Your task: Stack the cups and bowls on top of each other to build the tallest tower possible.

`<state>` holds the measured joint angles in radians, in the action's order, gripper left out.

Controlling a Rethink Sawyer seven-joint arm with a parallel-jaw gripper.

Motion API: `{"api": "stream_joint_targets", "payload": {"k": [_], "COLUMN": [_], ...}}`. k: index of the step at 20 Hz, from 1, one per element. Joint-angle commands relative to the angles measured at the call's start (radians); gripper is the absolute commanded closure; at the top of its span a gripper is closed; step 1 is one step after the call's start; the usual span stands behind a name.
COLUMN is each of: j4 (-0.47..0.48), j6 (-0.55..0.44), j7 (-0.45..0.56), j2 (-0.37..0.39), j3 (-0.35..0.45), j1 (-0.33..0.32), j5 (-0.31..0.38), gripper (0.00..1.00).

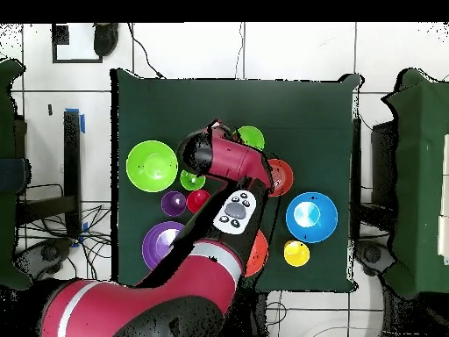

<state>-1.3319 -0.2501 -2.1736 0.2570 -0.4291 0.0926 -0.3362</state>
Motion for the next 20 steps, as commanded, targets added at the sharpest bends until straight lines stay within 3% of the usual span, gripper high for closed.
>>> {"api": "stream_joint_targets", "payload": {"k": [1, 4, 9, 12, 20], "j4": [0.142, 0.245, 0.346, 0.396, 0.467], "j6": [-0.139, -0.211, -0.287, -0.299, -0.308], "j7": [0.032, -0.042, -0.064, -0.01, 0.012], "j2": [-0.057, -0.136, -0.183, -0.187, -0.256], "j3": [0.015, -0.081, -0.114, -0.092, -0.163], "j1": [0.059, 0.111, 0.169, 0.166, 0.153], "j5": [0.114, 0.095, 0.086, 0.103, 0.141], "gripper": [1.0, 1.0, 1.0, 1.0, 1.0]}}
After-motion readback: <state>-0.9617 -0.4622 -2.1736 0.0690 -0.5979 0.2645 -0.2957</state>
